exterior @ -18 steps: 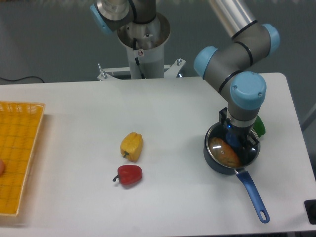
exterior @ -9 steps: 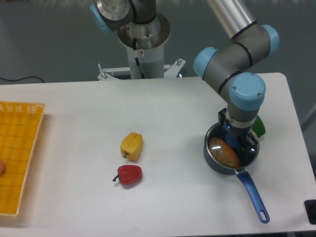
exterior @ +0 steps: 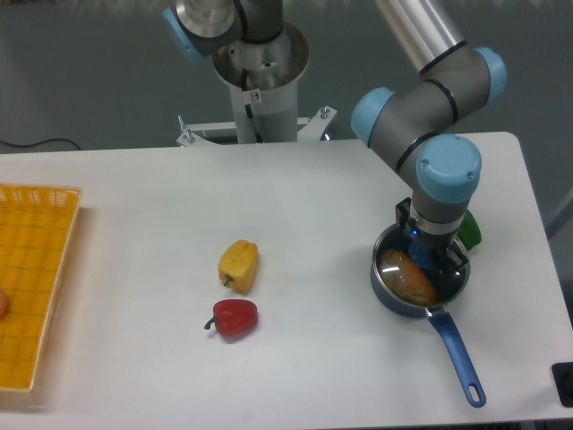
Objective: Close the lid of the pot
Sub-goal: 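Press the lid down to seat it on the saucepan, then open the gripper and lift it away from the lid knob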
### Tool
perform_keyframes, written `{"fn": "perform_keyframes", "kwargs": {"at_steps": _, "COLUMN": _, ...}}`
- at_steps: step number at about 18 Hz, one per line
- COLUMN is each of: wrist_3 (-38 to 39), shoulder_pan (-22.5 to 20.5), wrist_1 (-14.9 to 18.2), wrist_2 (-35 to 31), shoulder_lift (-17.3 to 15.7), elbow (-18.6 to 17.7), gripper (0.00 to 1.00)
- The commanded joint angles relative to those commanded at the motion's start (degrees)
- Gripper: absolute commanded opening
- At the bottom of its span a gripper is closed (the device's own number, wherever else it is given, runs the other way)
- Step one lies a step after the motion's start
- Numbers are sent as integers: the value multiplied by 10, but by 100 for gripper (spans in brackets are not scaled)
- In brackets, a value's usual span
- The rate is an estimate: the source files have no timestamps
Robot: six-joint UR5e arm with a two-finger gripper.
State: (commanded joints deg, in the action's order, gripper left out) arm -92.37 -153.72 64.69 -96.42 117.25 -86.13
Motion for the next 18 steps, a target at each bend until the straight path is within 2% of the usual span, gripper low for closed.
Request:
{"fn": "perform_keyframes", "kwargs": {"at_steps": 5, "wrist_3": 3, "shoulder_pan": 1, "wrist_1": 6, "wrist_2": -10, "shoulder_lift": -1, "elbow": -2, "gripper": 100}}
{"fn": "perform_keyframes", "kwargs": {"at_steps": 7, "wrist_3": 7, "shoulder_pan": 1, "wrist_1": 27, "wrist_2": -10, "shoulder_lift": -9, "elbow": -3, "gripper": 100}}
{"fn": "perform_keyframes", "kwargs": {"at_steps": 9, "wrist_3": 18, "shoulder_pan": 1, "wrist_1": 54, "wrist_2": -4, "shoulder_lift": -30, "elbow": -2, "gripper": 100}}
{"fn": "perform_keyframes", "kwargs": {"at_steps": 15, "wrist_3": 21, "shoulder_pan": 18, "wrist_1": 96, "wrist_2": 24, "shoulder_lift": -83, "elbow": -6, "gripper": 100}}
{"fn": "perform_keyframes", "kwargs": {"at_steps": 18, "wrist_3": 29, "shoulder_pan": 16, "wrist_1": 98, "wrist_2": 38, "shoulder_lift": -83, "elbow": -4, "gripper": 100}}
